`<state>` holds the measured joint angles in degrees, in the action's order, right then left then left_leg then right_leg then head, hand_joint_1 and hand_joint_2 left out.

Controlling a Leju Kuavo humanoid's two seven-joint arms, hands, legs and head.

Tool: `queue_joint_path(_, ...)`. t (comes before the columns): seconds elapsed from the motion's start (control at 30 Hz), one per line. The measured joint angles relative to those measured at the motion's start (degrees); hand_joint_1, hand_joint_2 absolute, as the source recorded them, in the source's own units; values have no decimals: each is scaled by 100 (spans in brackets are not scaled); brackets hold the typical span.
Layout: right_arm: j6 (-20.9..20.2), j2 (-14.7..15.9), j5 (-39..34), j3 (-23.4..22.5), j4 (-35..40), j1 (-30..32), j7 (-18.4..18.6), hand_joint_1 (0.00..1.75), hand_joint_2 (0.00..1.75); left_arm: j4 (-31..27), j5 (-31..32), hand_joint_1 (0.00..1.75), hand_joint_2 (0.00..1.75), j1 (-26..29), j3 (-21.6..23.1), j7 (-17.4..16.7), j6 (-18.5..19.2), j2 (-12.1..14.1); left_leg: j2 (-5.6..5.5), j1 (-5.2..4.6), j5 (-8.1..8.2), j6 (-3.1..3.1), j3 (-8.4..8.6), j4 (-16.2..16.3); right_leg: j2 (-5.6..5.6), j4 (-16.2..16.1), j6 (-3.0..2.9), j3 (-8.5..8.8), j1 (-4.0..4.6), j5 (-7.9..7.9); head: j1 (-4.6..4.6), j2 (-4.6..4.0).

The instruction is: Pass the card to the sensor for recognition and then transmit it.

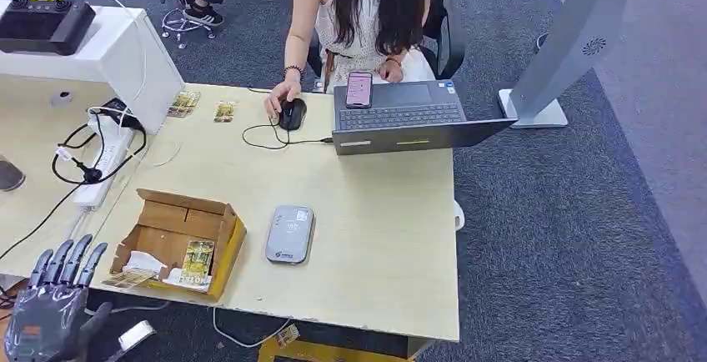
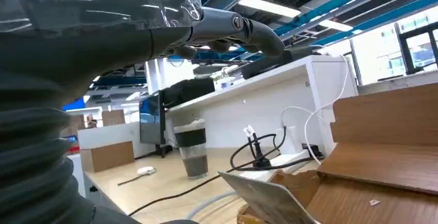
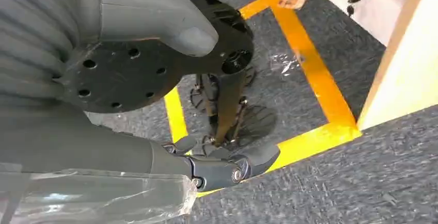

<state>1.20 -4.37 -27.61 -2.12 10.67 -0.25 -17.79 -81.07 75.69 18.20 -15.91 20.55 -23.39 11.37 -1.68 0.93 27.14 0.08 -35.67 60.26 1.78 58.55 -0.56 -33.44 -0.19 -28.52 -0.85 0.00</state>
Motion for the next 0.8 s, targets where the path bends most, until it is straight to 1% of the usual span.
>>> queue_joint_path(0.13, 17, 0, -4, 0, 0, -7, 39, 0, 175, 15, -85, 0, 175, -46, 15, -44, -24, 9, 0, 0, 0, 0, 1, 0, 0, 0, 0, 0, 0, 0, 0, 0)
queue_joint_path(0.27, 11, 0, -7, 0, 0, -12, 83, 0, 175, 26, -98, 0, 175, -75, 55, -162, 59, 24, 0, 0, 0, 0, 1, 0, 0, 0, 0, 0, 0, 0, 0, 0)
queue_joint_path(0.4, 0, 0, -7, 0, 0, -12, 122, 0, 175, 55, -120, 0, 175, -76, 61, -210, 77, 39, 1, 0, 0, 0, 1, 0, 1, 0, 0, 0, 0, 0, 0, 0)
queue_joint_path(0.6, -11, 0, 0, 0, 0, -18, 199, 0, 175, 140, -144, 0, 175, -89, 151, -343, 337, 122, 1, 1, 0, 0, 1, 0, 1, 0, 0, 0, 0, 0, 2, 0)
queue_joint_path(0.8, -52, 0, 4, 0, 0, -30, 260, 0, 175, 385, -138, 0, 175, -222, 208, -363, 363, 190, 0, 0, 0, 0, 2, 0, 0, 0, 0, 0, 0, 0, 2, 0)
